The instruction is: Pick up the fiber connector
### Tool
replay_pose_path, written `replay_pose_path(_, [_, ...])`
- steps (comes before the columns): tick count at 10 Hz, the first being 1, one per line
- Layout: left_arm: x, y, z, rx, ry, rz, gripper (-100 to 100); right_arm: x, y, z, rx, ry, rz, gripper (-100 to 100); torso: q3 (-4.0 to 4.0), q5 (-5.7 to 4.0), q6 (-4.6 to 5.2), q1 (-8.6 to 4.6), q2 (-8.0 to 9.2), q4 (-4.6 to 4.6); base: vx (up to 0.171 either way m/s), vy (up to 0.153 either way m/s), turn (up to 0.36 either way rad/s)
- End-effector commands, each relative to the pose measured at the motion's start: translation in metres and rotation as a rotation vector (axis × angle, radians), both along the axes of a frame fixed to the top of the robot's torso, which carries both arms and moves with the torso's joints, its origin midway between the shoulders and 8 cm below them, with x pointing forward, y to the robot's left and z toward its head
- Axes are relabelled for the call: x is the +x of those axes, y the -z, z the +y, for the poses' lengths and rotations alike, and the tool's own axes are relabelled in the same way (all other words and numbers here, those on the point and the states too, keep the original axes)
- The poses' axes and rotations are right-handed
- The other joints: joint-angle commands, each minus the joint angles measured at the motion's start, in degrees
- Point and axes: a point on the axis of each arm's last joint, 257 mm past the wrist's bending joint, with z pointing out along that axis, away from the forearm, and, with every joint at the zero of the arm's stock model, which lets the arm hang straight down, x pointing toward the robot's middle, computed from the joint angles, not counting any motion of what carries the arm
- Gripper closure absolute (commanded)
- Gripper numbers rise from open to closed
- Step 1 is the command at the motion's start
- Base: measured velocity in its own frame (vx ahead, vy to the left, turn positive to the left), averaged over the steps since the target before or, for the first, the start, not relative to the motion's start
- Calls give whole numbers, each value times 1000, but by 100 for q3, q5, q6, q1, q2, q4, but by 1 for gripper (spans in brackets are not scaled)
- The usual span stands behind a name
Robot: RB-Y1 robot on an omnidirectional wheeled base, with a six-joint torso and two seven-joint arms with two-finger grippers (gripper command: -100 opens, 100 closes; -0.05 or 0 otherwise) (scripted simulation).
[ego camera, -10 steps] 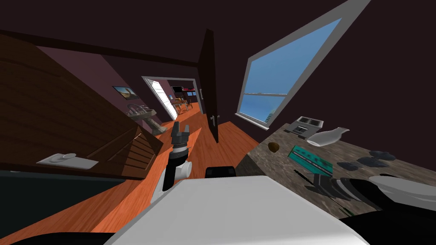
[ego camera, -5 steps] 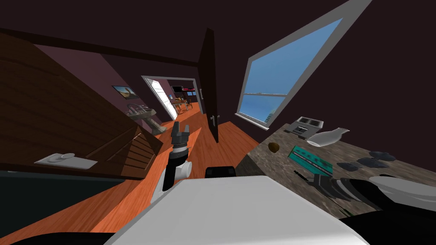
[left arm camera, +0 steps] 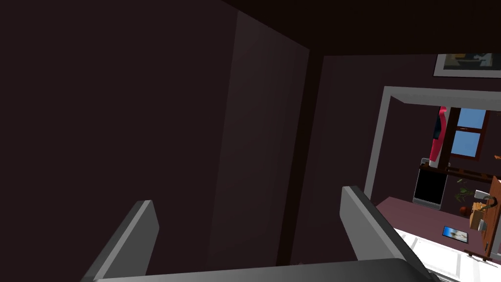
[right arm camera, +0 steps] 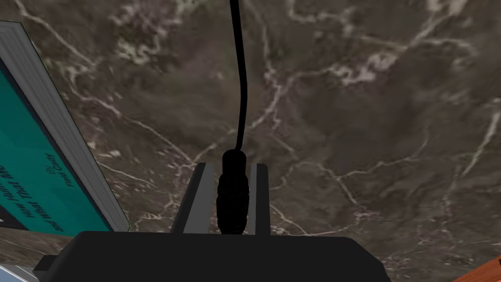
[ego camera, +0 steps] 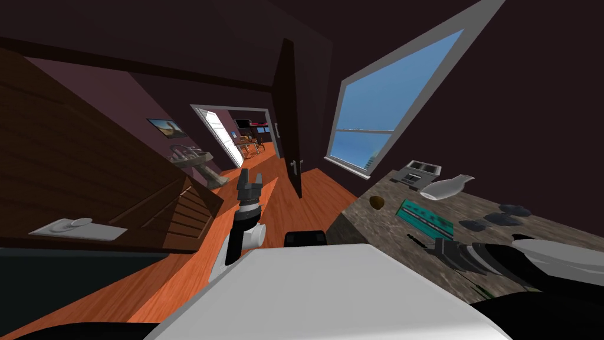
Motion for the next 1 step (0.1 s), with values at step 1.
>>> replay_pose_path(1, [0, 0, 0, 0, 0, 0, 0, 0, 0, 0, 0, 0, 0, 0, 0, 0, 0, 0, 0, 0, 0, 0, 0])
